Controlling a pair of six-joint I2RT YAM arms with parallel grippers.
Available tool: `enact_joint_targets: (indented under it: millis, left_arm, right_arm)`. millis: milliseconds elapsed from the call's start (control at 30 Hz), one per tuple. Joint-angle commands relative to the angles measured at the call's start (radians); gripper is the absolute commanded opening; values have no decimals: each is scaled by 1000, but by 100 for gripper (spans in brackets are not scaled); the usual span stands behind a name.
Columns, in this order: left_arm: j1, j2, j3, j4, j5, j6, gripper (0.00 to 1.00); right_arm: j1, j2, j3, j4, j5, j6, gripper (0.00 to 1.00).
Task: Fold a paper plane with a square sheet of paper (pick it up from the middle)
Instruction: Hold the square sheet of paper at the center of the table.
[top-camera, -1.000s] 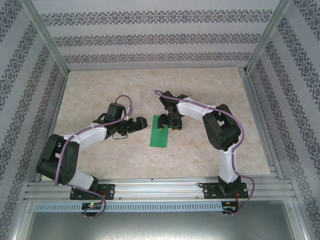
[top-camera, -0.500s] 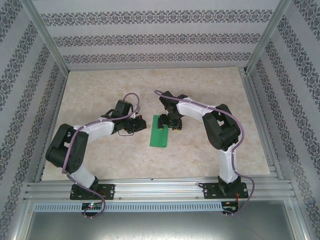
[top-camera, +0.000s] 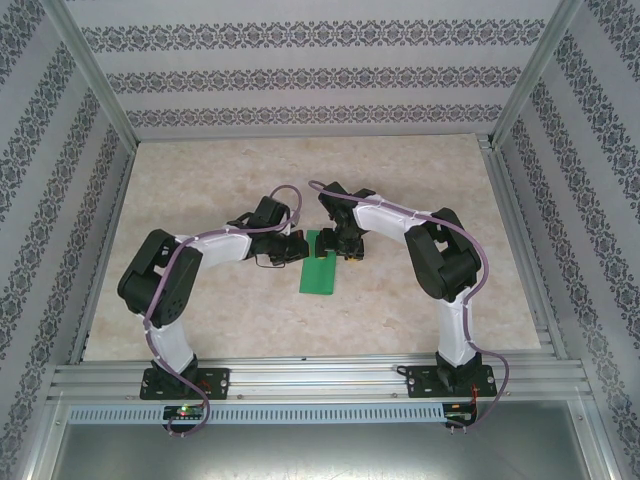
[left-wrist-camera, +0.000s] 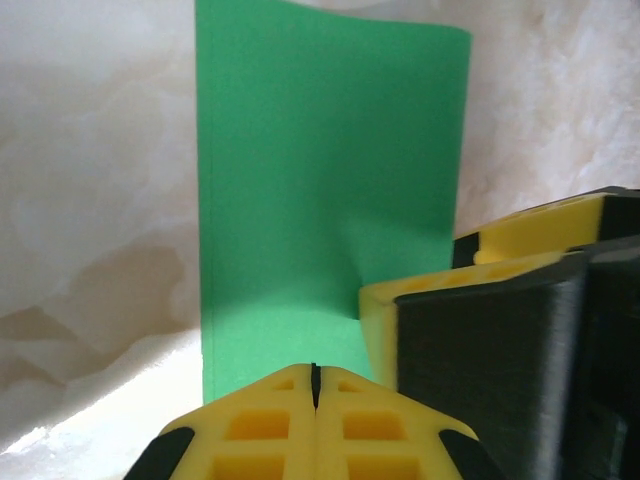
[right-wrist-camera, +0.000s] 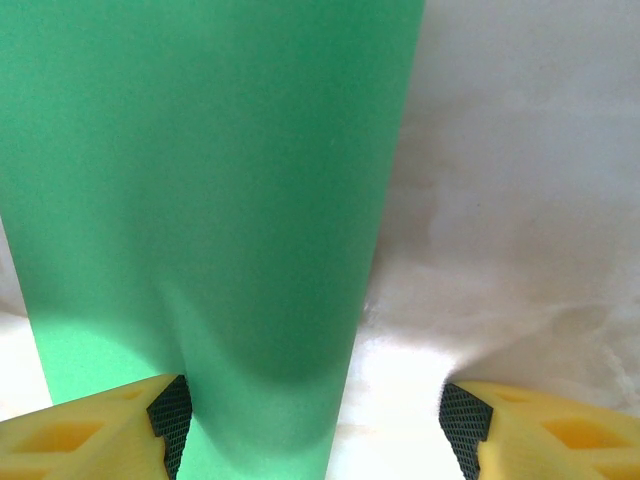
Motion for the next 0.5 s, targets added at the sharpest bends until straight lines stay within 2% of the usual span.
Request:
enact_joint_targets:
  millis: [0,467]
  left_arm:
    - [-15,22,34,-50,-28,-12,0]
    - [-26,108,50,-43,-18,-14,0]
  right_arm:
    - [-11,87,-45,-34,105,7,72]
    - [-11,81,-59,-26,101,8,72]
